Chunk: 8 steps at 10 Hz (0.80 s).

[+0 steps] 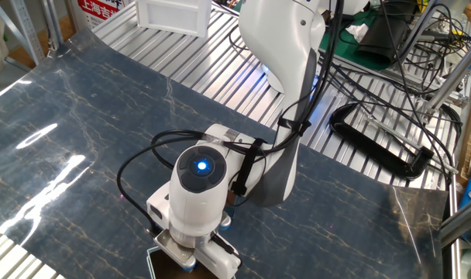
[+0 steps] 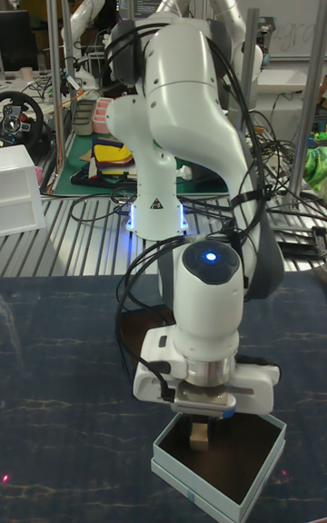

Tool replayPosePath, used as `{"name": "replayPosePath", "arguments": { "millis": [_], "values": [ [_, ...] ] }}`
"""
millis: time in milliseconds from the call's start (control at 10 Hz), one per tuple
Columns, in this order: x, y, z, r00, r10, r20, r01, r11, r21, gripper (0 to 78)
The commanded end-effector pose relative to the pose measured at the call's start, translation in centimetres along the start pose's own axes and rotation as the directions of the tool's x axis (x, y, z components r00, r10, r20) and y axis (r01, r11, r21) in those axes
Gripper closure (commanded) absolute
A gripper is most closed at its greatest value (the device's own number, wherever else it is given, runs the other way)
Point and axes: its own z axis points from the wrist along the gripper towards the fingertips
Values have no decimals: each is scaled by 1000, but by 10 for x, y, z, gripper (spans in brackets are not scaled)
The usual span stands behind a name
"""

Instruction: Move an object from one box to another

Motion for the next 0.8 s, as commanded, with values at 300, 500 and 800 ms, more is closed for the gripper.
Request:
{"name": "replayPosePath", "arguments": {
  "millis": [300,500,800],
  "values": [
    [-4,38,-59,988,145,-53,-138,984,114,762],
    [-4,38,-65,986,161,-50,-155,981,113,762],
    [-2,37,-86,982,184,-46,-179,980,92,762]
  ]
}}
